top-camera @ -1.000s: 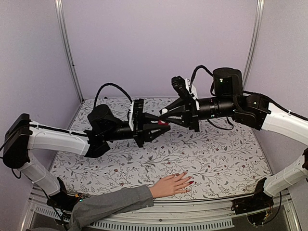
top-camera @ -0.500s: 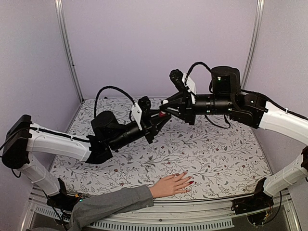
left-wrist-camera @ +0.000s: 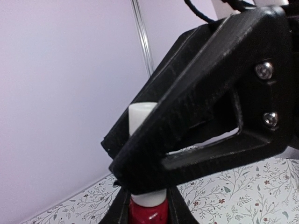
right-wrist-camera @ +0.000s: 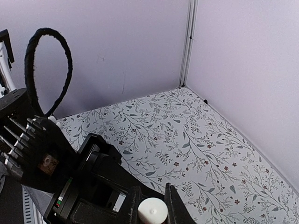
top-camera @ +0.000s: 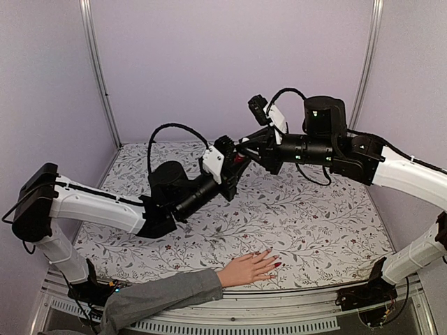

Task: Paint the nails
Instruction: Screw the nail polish bottle, then place the nail polish bottle at the center of the board.

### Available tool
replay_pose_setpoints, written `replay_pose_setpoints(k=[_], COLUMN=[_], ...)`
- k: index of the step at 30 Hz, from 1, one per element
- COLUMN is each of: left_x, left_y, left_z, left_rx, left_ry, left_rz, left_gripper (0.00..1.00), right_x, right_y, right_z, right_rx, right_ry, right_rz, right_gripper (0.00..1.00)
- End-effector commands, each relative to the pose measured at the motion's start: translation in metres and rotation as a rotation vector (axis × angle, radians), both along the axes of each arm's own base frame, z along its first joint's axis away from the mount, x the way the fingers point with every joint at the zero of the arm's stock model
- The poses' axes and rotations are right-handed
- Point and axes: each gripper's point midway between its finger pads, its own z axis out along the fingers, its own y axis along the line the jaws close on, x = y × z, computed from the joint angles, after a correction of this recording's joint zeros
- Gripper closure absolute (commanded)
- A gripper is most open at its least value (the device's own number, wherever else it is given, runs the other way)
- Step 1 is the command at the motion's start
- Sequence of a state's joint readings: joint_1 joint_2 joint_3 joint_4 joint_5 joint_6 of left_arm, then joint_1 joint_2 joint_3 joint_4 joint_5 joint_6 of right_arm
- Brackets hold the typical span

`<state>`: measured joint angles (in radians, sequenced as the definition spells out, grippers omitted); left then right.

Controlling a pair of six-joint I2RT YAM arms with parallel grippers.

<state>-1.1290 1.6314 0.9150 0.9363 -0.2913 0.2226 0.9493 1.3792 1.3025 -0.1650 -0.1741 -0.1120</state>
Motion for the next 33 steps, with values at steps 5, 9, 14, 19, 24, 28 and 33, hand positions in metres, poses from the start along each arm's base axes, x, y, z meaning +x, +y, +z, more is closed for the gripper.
replay_pose_setpoints(k=[5,9,14,19,24,28,33], left_x=[-0.029,-0.031,-0.049,-0.064,-0.073,-0.071,-0.069], left_y=[-0.011,-0.005,0.000,0.002,0.000,-0.001,-0.002], left_z=[0.021,0.018,0.015,0.006,0.002,0.001,0.003], left_rx=[-0.027,-0.042,-0.045,-0.015,0.002,0.002,-0.003], left_ry=[-0.039,-0.008,0.032,0.062,0.073,0.079,0.076], left_rz=[-0.250,-0.318,-0.540,-0.706,-0.780,-0.781,-0.768], left_gripper=[1.00,1.00,1.00,1.00,1.00,1.00,1.00], right_x=[-0.028,-0.026,-0.030,-0.048,-0.058,-0.057,-0.055], right_y=[0.011,0.004,-0.005,-0.010,-0.013,-0.013,-0.010], right_z=[-0.025,-0.020,-0.014,-0.006,0.000,0.000,-0.006], right_rx=[-0.062,-0.055,-0.043,-0.026,-0.016,-0.024,-0.045], right_ry=[0.057,0.043,0.027,0.000,-0.018,-0.022,-0.005], right_rz=[0.094,0.079,0.094,0.182,0.233,0.229,0.231], right_gripper=[0.88,0.77,0.56,0.44,0.43,0.48,0.57])
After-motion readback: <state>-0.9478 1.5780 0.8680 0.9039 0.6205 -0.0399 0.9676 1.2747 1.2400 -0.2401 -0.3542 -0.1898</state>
